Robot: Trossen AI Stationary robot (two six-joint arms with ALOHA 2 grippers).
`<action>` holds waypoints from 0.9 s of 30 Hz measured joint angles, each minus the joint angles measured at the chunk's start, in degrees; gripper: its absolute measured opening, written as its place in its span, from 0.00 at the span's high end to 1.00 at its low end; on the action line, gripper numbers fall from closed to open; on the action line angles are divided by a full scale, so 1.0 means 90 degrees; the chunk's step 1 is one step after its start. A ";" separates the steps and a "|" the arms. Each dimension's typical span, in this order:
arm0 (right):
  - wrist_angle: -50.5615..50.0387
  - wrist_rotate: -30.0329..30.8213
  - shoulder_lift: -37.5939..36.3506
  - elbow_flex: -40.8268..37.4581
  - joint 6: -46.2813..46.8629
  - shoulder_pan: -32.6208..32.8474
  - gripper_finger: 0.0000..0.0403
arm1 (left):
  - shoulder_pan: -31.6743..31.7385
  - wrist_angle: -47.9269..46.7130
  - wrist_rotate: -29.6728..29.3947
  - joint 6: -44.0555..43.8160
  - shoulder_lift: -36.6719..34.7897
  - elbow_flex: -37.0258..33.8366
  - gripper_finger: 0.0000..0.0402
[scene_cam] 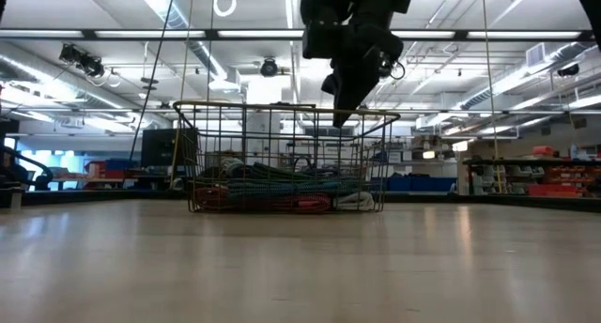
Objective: Pick and place USB-C Cables
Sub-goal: Adjust the gold wire basket
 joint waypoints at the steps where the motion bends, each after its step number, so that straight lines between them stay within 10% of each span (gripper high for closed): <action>1: -0.0020 0.0002 0.0008 0.0000 0.0018 0.0029 0.99 | -0.0001 0.0000 0.0000 0.0001 0.0000 0.0000 0.40; 27: -0.0339 -0.0198 0.0006 -0.1226 0.0988 0.1365 1.00 | -0.0002 0.0000 0.0000 -0.0017 0.0000 0.0000 0.40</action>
